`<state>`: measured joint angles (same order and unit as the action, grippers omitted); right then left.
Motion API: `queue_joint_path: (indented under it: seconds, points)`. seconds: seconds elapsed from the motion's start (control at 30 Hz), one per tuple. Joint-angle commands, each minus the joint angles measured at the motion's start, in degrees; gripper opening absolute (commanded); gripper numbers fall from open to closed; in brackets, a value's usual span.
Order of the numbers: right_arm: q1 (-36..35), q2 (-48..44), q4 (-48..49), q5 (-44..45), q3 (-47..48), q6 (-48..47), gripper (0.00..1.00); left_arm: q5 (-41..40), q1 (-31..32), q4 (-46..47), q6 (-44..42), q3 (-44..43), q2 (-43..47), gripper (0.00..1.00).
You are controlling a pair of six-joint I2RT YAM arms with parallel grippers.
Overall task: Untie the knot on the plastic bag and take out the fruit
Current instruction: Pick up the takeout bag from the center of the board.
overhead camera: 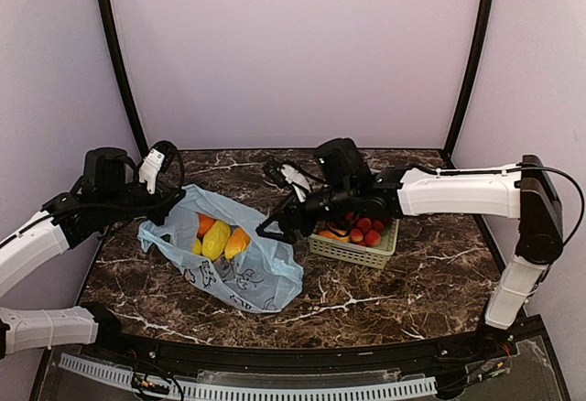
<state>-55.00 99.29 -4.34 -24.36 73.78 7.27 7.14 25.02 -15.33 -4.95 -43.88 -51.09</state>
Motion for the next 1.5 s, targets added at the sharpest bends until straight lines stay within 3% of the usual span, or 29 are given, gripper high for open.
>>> queue_joint_path:
  seconds: [0.0, 0.17, 0.6, 0.77, 0.9, 1.13, 1.2, 1.33, 1.4, 1.47]
  points:
    - [-1.5, 2.4, -2.7, -1.7, 3.7, -0.7, 0.74, 0.7, -0.1, 0.5, 0.2, 0.1, -1.0, 0.01]
    - [-1.4, 4.4, -2.8, 2.1, 7.2, -0.2, 0.01, 2.5, -0.2, 3.9, 2.9, -3.5, -4.9, 0.01]
    - [2.4, -1.5, -2.1, 17.6, 15.4, -6.9, 0.0, 2.0, -0.4, 3.1, -5.4, -21.9, -15.5, 0.01]
    - [2.4, -6.8, 1.9, 18.5, 7.0, -7.3, 0.0, 4.3, -0.5, 3.5, -5.3, -16.9, -14.4, 0.01]
    - [2.5, -7.8, 2.0, 19.0, -0.1, -2.1, 0.0, 7.6, -0.4, 0.3, -3.1, -12.2, -14.1, 0.01]
    - [2.4, -9.2, 0.5, 19.3, -3.2, 0.1, 0.0, 10.4, -0.4, -1.3, 4.2, -5.1, -9.7, 0.01]
    - [2.4, -10.0, 0.0, 19.2, -1.7, -1.6, 0.13, 11.0, -0.4, -0.1, 6.9, -3.4, -7.8, 0.01]
    - [1.6, -11.5, 0.0, 18.0, 1.2, -4.8, 0.58, 13.2, -0.4, 0.7, 10.8, -2.0, -6.1, 0.01]
    - [0.5, -12.4, 0.8, 17.4, 1.7, -6.0, 0.69, 13.3, -0.4, 0.4, 12.3, -2.1, -5.5, 0.04]
    - [-0.8, -13.1, 1.9, 16.0, 1.9, -6.7, 0.75, 12.9, -0.4, -0.7, 13.8, -2.8, -4.6, 0.2]
